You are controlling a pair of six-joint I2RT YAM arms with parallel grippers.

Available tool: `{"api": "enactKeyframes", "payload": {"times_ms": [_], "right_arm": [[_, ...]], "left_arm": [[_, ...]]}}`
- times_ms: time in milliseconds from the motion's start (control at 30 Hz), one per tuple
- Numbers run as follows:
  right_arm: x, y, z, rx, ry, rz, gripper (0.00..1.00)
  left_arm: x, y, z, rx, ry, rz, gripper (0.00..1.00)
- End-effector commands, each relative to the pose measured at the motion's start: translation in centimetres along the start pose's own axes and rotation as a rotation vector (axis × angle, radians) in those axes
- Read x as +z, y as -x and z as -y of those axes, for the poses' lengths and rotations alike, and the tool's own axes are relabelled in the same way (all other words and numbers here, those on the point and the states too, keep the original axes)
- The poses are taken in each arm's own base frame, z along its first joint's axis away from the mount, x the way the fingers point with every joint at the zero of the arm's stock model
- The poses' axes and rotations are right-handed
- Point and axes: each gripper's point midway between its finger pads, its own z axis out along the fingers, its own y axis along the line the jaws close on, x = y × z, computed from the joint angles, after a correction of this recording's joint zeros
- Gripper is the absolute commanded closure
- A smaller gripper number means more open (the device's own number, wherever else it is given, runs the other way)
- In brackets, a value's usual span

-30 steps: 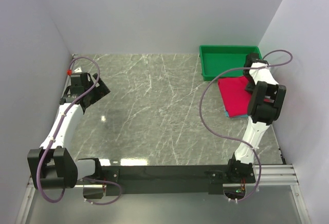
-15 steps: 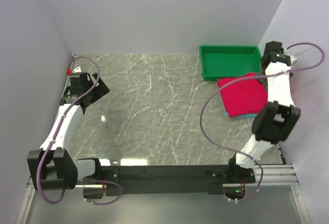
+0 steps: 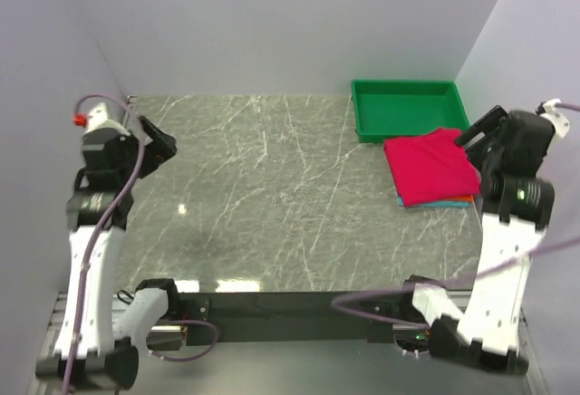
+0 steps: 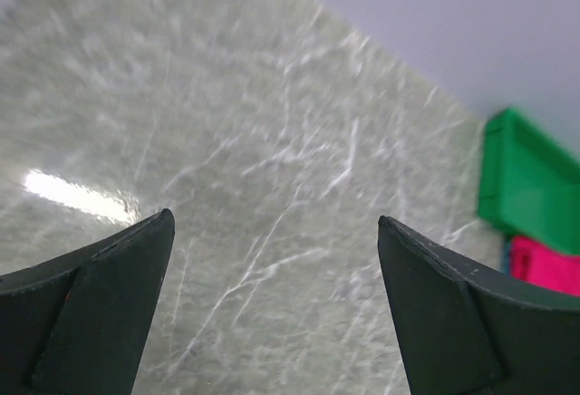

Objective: Fold and stack the t-shirts
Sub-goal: Reset both grippers

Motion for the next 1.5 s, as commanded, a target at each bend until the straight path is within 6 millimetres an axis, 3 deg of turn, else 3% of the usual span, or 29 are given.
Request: {"api": "enactKeyframes", "payload": {"times_ms": [0,67,100,167,200,333,367,467,567,767,933,1233,1467], "right_arm": [[-3.9,0.3,-2.9,0.014,0.185,0.053,0.16],[-5.6,0.5,-2.7,-0.004,0.194,0.1,0.16],[-7.6,0.3,-2.8,-0.014,0.25,0.131,0.16],[-9.1,1.1,-1.5,0.0,0.242,0.216,0.13],[-11.0,0.6,-1.1,0.003,0.307,0.239,0.12],[-12.9,-0.3,1.2,0.025,0.37,0.31,0.09],[-14.3,0.1,2.1,0.06,0.412,0.364,0.09],[-14.3,-1.5,3.2,0.061,0.457,0.394,0.09],[-14.9,-1.8,3.6,0.074,0.505,0.429,0.08],[-14.3,-2.6,2.4,0.06,0.559,0.43,0.08],[-13.6,-2.9,1.7,0.043,0.567,0.425,0.07],[-12.1,-3.5,1.0,0.019,0.543,0.407,0.07],[-11.0,-4.4,0.3,0.006,0.551,0.39,0.06]], "left_arm": [[-6.8,4.6,0.8,-0.027,0.005,0.168,0.01],[-10.5,5.8,0.3,-0.049,0.02,0.254,0.01],[-11.7,6.1,0.0,-0.058,0.025,0.289,0.01],[-14.6,6.5,-1.3,-0.116,0.065,0.364,0.01],[-15.1,6.2,-1.7,-0.137,0.075,0.366,0.01],[-16.0,4.4,-2.7,-0.196,0.057,0.372,0.01],[-16.0,4.1,-2.7,-0.194,0.055,0.365,0.01],[-16.0,3.4,-3.1,-0.164,0.056,0.344,0.0],[-15.8,2.6,-3.6,-0.134,0.065,0.323,0.0],[-16.2,1.6,-3.6,-0.118,0.009,0.326,0.01],[-16.1,1.8,-3.7,-0.122,-0.016,0.375,0.0],[-13.5,0.5,-3.0,-0.116,-0.094,0.396,0.01],[-12.6,1.1,-3.0,-0.097,-0.127,0.492,0.01]]}}
